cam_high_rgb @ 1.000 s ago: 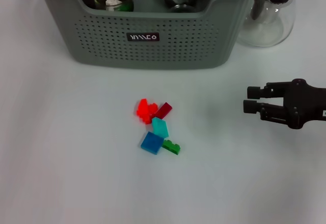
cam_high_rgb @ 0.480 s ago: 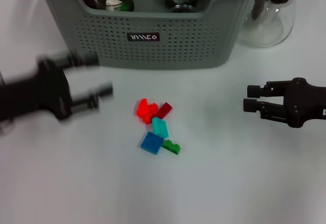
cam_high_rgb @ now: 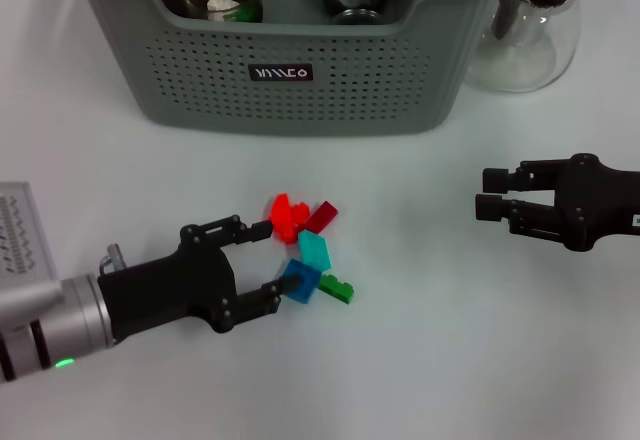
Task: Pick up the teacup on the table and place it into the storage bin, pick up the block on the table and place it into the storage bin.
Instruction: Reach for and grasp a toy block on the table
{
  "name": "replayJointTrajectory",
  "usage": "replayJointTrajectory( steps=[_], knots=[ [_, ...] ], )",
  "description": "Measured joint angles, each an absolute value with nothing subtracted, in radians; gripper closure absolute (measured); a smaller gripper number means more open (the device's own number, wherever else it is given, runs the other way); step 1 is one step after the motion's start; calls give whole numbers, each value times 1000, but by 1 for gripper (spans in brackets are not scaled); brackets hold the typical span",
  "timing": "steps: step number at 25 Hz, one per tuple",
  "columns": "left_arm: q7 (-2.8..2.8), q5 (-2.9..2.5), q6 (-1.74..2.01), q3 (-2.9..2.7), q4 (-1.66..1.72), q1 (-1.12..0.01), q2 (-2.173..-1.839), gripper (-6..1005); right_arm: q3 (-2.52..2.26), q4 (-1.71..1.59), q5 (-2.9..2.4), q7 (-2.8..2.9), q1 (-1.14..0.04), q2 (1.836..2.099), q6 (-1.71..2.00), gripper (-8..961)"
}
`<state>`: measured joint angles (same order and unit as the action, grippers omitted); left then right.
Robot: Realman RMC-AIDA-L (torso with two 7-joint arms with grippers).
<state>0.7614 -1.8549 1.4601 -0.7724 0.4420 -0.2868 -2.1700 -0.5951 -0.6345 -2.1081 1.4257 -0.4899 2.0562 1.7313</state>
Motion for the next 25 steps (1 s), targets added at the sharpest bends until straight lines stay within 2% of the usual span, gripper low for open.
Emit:
replayJointTrajectory(
  steps=[25],
  knots=[
    [448, -1762, 1296, -762, 182, -320, -2178, 330, -596, -635, -2112, 1427, -483, 2055, 1724, 528]
  ],
)
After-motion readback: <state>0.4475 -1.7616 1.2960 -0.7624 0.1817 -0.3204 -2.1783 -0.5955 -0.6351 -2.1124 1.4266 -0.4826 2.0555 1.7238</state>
